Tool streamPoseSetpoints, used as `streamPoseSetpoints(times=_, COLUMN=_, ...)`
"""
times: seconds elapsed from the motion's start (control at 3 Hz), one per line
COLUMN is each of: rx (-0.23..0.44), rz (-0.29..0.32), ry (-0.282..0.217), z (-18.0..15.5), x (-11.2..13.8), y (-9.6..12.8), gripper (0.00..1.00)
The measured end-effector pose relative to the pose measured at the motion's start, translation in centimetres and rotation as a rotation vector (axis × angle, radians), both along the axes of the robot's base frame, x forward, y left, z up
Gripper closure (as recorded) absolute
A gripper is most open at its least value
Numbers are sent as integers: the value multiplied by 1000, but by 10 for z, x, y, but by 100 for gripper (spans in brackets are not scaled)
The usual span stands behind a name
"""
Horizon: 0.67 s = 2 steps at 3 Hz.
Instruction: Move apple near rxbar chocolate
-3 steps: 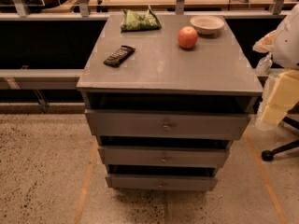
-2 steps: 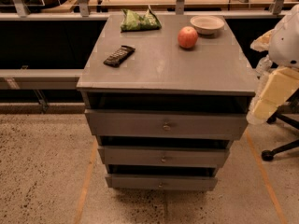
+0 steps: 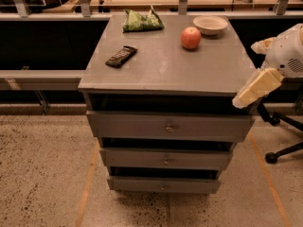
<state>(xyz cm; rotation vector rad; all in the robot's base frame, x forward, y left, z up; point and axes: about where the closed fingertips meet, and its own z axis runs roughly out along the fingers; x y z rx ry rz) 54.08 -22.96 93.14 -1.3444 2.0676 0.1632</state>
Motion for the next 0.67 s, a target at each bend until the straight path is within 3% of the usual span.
streamPoseSetpoints(times=0.33, rx=158, rz=18, ry=-74, z=-15, x=46, y=6, gripper=0)
streamPoseSetpoints(times=0.67, rx=156, rz=18, ry=-74, z=-15, x=46, y=6, gripper=0)
